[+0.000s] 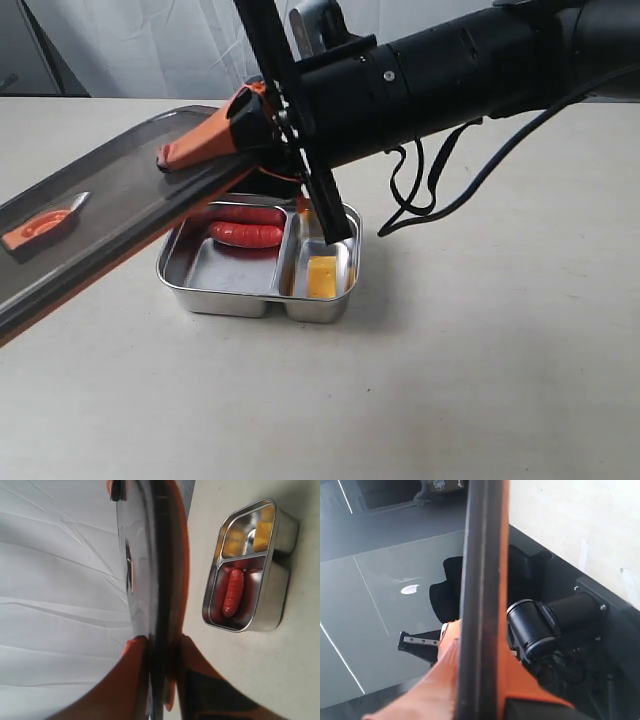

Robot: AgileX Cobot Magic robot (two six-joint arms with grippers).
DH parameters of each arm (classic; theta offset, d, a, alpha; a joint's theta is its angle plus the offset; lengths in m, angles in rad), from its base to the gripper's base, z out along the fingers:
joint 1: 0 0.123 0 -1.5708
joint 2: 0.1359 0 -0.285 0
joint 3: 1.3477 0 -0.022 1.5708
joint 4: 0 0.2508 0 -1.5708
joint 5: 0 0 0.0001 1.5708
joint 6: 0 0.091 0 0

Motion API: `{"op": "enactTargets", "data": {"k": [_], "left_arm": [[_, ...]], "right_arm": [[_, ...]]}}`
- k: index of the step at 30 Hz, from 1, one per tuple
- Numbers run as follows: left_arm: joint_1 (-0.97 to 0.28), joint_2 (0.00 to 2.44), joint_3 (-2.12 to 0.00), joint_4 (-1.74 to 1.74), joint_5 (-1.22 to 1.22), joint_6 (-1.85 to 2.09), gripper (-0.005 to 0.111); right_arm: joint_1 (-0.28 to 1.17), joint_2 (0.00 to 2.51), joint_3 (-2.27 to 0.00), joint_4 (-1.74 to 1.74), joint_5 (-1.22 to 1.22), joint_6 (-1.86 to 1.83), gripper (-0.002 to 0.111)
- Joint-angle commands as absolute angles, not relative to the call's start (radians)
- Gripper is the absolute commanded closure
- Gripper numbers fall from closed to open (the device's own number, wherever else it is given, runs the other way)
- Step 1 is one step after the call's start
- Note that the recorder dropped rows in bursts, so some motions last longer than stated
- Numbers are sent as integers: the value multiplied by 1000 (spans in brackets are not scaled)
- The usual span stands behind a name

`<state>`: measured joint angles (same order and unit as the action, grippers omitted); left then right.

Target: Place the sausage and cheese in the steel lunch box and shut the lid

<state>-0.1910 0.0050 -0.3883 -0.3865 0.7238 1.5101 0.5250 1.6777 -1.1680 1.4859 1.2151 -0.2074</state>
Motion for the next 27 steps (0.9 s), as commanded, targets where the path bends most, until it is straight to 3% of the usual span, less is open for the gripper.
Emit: {"op": "enactTargets", "data": {"k": [1,5,14,21,27], "left_arm": [[-201,0,-387,-470,708,1488,107],[-201,0,-387,-474,704,1406,102],[-201,0,-387,-503,702,1344,65],[-201,0,-387,-503,731,1333,63],[-201,0,-387,-498,769,1333,63]], "right_arm": [[530,1669,-1171,1434,1221,-330,109],[530,1661,-1171,1380,1221,-385,109],[530,1614,-1171,1350,1212,-406,109],[530,1555,-1171,1323,1026,-428,109],[530,1548,-1171,1319,1008,-428,109]]}}
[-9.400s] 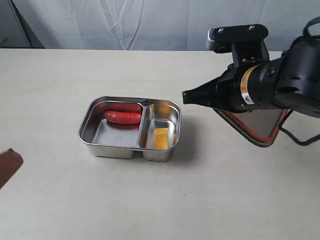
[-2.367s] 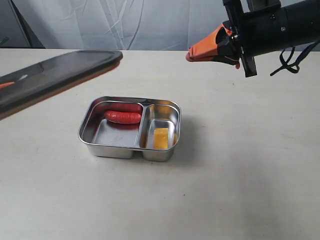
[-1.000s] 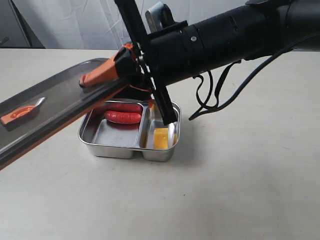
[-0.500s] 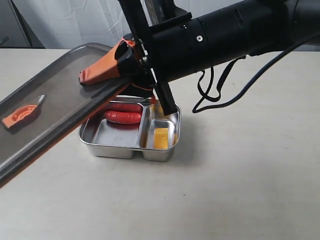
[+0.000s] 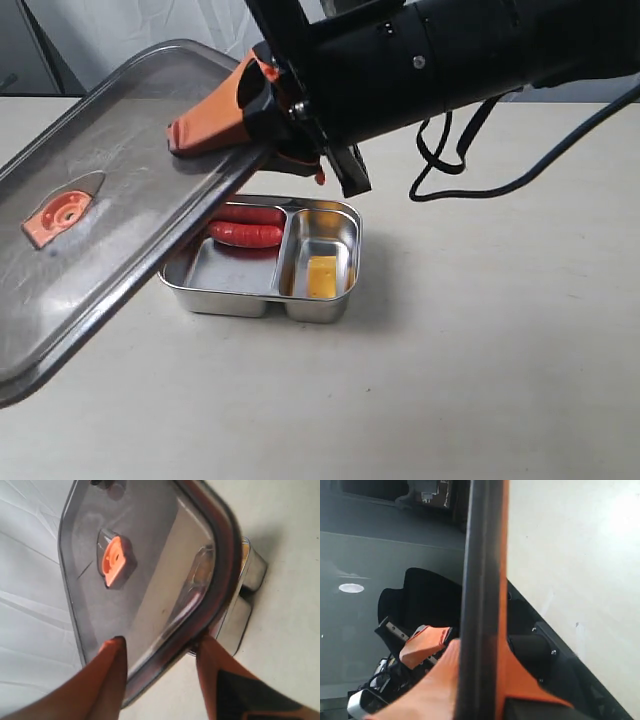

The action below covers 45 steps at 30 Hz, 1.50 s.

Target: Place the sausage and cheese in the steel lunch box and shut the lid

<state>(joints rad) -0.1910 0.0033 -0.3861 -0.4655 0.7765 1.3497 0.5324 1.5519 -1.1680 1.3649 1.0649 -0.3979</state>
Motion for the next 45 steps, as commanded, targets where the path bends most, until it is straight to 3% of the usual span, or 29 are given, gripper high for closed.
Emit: {"op": "enactTargets", "data": {"k": [1,8,16,26,33,45], "left_arm": [[-201,0,-387,-495,776,1333,63],[-201,0,-387,-480,805,1328,63],[-201,0,-387,-478,650,1110,63],[-201,0,-387,-478,512,862,63],[-201,0,-387,-534,493,844,63],[-201,196,-311,-616,347,884,63]], "right_arm": [[530,1548,-1171,1319,1003,-428,109],[530,1546,-1171,1300,883,-430,109],[530,1498,-1169,1275,625,-453,109],[540,1359,-830,1432,275,-473,109],[540,1352,-690,1744,332,-811,109],[540,1352,-715,1744,431,-626,109]]}}
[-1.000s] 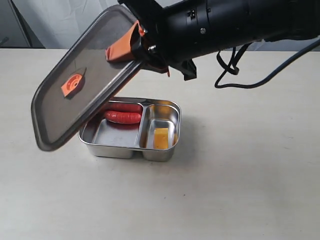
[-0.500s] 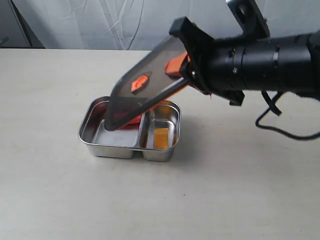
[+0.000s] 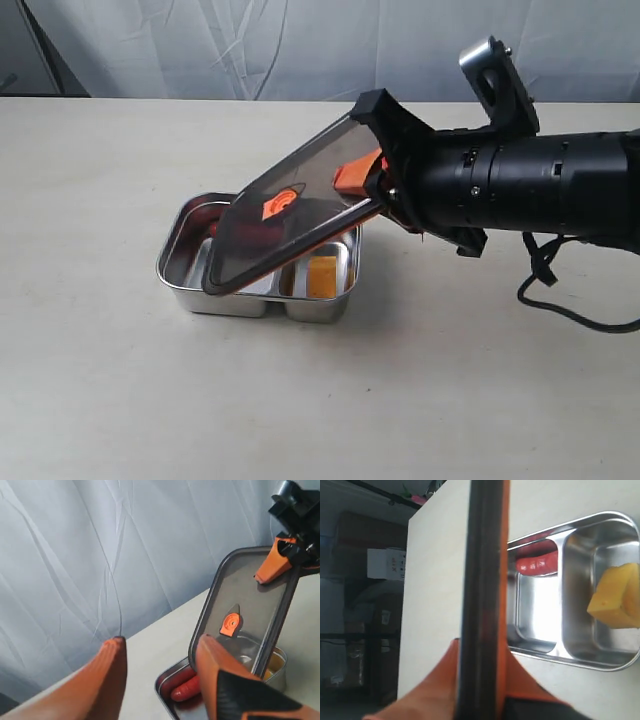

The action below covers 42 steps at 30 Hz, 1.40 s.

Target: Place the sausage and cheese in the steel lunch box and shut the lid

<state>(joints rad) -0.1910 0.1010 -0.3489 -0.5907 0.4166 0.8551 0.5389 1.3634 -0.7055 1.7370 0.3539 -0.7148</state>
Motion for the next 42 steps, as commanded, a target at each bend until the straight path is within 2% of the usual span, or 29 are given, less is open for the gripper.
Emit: {"op": "enactTargets", "data": {"k": [1,6,10,18,26,28,30,31,33,42], "left_arm": [[-201,223,-310,-626,341,905,63],[-201,307,-310,-978,363,1308,63],[-201,355,-310,-1235,458,1747,63],[-201,401,-310,-1205,493,1818,63],[-201,470,-310,-1123,415,2023,63],[-201,470,-312,-1121,365,2023,67],[-201,470,-312,-1107,355,2040,82],[-201,470,-312,-1090,357,2051,96],[-201,470,-318,-1085,357,2073,106],[-201,470,-347,-1083,328,2091,106]], "right_arm": [[540,1352,-721,1744,463,-623,109],[546,1352,-767,1744,611,-572,109],[576,1352,-822,1744,617,-570,109],[587,1352,-860,1744,577,-556,109],[690,1352,-906,1744,602,-528,109],[690,1352,-906,1744,701,-528,109],[690,1352,-906,1744,799,-528,109],[690,1352,-906,1744,863,-528,109],[688,1352,-906,1671,921,-528,109],[688,1352,-906,1483,934,-520,109]]}}
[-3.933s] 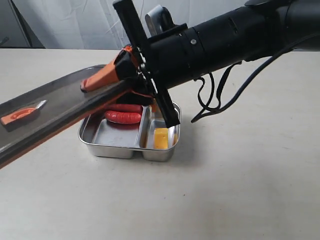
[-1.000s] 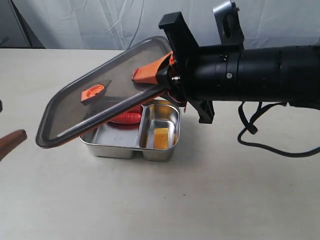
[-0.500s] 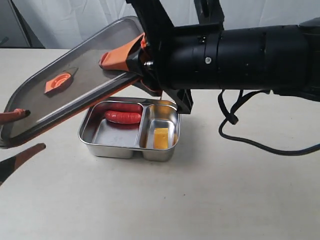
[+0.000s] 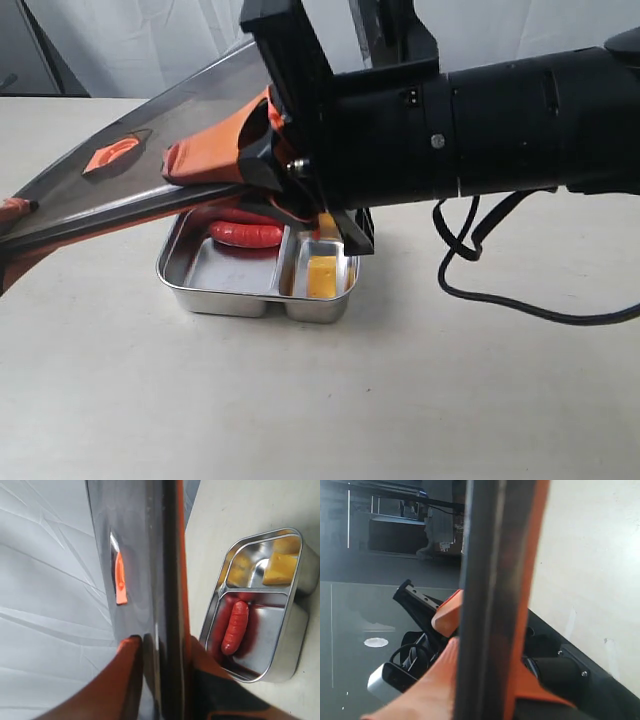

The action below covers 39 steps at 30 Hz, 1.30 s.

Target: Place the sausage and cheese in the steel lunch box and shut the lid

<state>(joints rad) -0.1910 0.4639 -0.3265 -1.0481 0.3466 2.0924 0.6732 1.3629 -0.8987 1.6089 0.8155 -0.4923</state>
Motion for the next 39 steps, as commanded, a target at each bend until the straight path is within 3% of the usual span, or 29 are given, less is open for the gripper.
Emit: {"op": "enactTargets", "data": {"k": [1,15,39], "left_arm": [[-201,470,-349,-1083,328,2096,106],[-201,472,-349,-995,188,2105,106],[-201,472,-349,-992,203,2105,106]], "right_arm": [[688,1352,-906,1442,919,-522,109],[688,1352,-906,1095,712,-449,109],[688,1352,-906,978,745,-362,109]]}}
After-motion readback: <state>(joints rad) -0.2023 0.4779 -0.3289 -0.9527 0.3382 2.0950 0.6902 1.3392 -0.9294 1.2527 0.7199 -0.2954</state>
